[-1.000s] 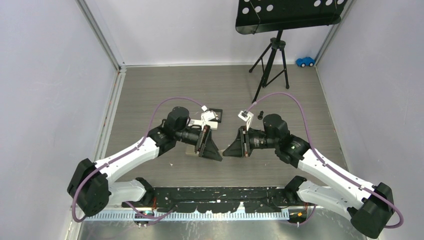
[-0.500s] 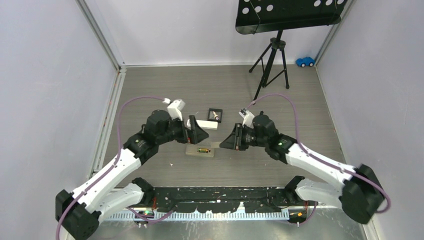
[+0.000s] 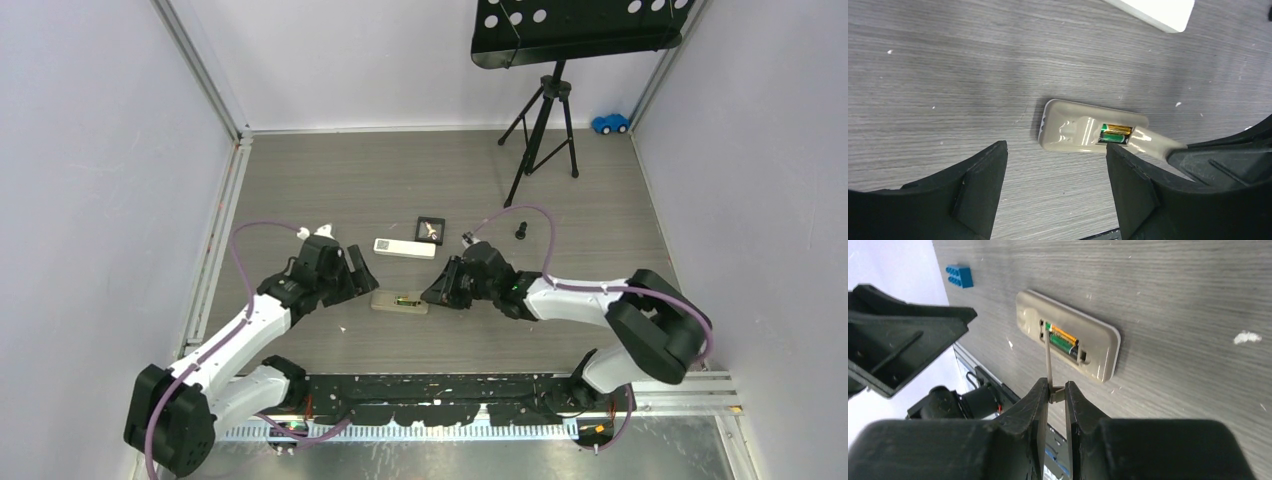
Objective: Load the batteries into the remote control
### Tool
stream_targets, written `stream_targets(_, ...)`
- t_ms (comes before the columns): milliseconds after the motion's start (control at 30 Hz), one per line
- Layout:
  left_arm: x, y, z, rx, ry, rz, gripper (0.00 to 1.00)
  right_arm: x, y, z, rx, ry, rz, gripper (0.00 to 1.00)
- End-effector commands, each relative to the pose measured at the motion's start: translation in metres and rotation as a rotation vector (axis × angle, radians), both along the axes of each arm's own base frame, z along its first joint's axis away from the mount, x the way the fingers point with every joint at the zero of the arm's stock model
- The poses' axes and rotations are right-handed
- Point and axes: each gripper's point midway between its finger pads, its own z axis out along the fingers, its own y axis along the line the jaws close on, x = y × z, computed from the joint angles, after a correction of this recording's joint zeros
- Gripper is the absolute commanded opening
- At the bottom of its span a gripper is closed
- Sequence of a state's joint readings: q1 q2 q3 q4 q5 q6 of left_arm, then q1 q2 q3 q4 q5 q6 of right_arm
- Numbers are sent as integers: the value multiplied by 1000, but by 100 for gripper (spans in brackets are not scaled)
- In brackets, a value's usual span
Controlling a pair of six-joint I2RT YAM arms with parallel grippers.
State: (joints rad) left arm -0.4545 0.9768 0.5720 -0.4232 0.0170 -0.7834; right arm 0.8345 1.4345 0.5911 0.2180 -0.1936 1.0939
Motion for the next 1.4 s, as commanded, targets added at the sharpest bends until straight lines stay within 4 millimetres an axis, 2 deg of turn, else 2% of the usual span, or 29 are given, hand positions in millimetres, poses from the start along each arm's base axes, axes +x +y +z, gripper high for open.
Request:
stream_targets(0, 4, 7, -9, 23, -2, 29, 73, 20, 27, 20, 75, -27, -43, 0)
stream_targets(100, 2, 4, -18, 16, 8, 10, 73, 19, 34, 15, 76, -1, -37, 0)
stream_targets(267, -1, -13, -27, -46, 43, -82, 72, 21, 42, 10, 83, 33, -37, 0)
stream_targets(500, 1, -17, -36, -55, 77, -96, 68, 14, 38, -5, 33, 113, -45, 0)
stream_targets(767, 3, -14, -40, -38, 81, -83, 67, 7, 40, -8, 15, 121, -16, 0)
stream_targets(1033, 0, -14, -48, -35, 106, -91, 59, 2, 43, -12, 3, 144, -2, 0)
stream_targets(1367, -1, -13, -53, -22, 121, -97, 55, -4, 40, -25, -39, 195, 2, 0)
